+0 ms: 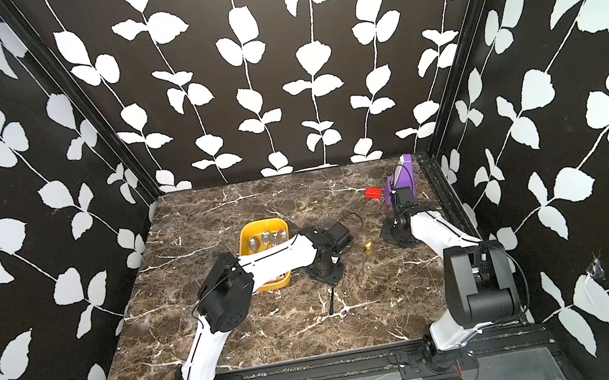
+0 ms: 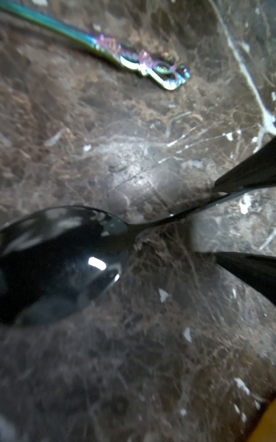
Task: Put the spoon into the storage box
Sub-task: Pick up the spoon from the center of the board.
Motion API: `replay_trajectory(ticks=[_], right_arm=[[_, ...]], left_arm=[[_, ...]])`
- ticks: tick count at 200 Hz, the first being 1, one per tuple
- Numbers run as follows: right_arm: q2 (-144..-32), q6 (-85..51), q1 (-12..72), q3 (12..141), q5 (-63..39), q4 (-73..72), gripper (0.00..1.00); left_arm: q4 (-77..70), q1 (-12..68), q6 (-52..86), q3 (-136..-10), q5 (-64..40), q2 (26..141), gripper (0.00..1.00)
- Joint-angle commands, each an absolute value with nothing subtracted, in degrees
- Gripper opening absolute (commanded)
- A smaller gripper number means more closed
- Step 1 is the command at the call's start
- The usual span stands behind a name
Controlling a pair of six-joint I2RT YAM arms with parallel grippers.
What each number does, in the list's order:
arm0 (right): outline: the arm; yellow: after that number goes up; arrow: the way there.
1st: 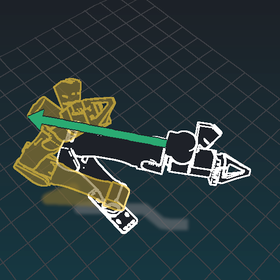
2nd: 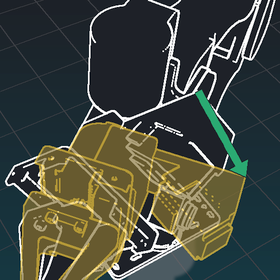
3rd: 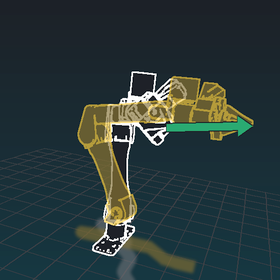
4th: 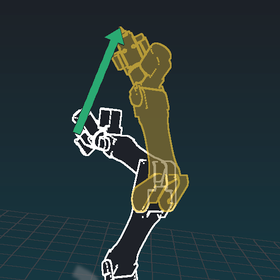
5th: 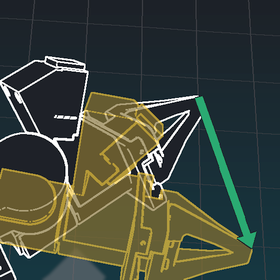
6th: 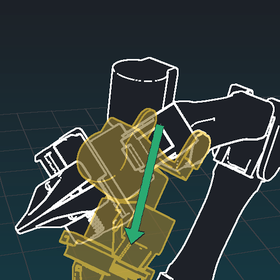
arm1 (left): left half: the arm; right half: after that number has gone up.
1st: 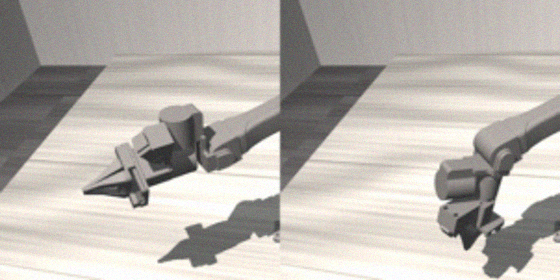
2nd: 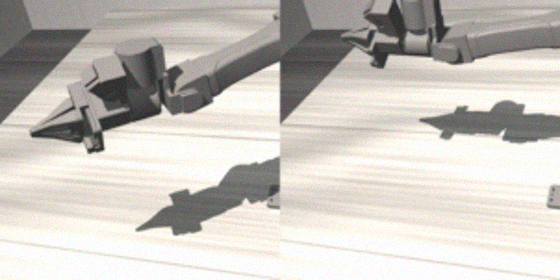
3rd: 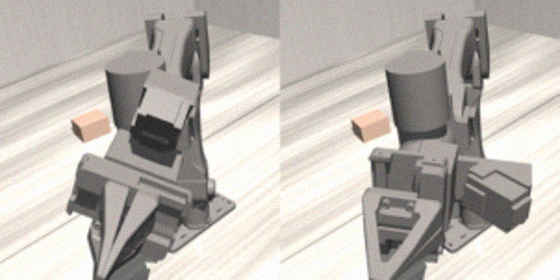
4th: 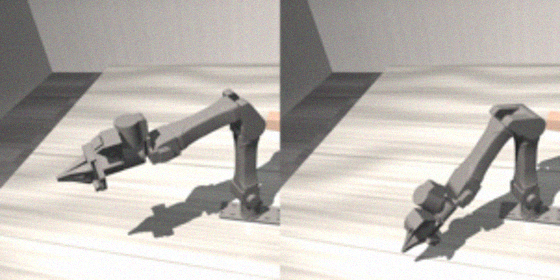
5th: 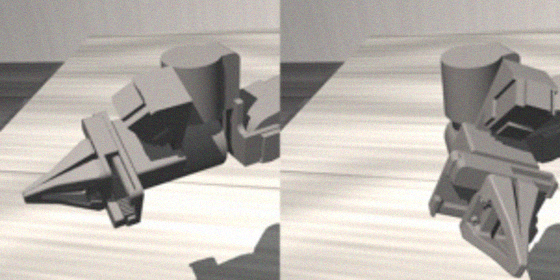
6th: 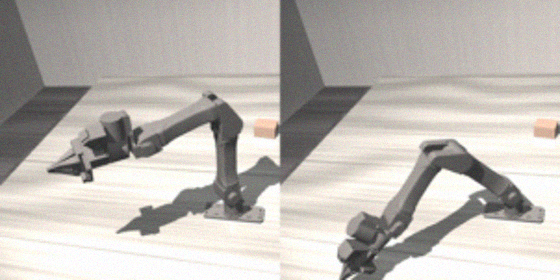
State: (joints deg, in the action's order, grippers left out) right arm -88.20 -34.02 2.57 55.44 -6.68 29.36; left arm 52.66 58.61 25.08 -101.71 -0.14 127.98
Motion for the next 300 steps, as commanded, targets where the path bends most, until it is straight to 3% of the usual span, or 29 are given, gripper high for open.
replay_trajectory(ticks=[1, 33, 83, 128, 160, 300], right_arm=[[-86.4, -33.6, 2.3, 54.5, -6.8, 28.9, 0.29], [-86.6, -33.6, 2.2, 54.6, -7.3, 28.9, 0.29], [-86.7, -33.8, 2.3, 54.8, -7.6, 29.0, 0.29], [-87.1, -34.0, 2.3, 55.1, -8.5, 29.2, 0.29], [-87.4, -33.8, 2.3, 55.3, -8.8, 29.3, 0.29], [-87.8, -33.9, 2.3, 55.7, -9.1, 29.9, 0.29]], left_arm=[[55.1, 59.1, 25.1, -103.7, 1.2, 128.7, 0.46], [57.2, 59.4, 25.2, -104.4, 3.0, 130.2, 0.42], [58.6, 59.3, 25.1, -103.7, 5.6, 131.3, 0.28], [58.3, 58.9, 24.8, -103.2, 6.2, 131.4, 0.04], [57.4, 58.7, 24.1, -102.9, 6.3, 130.7, 0.0], [53.8, 58.8, 22.0, -101.4, 6.7, 122.1, 0.0]])
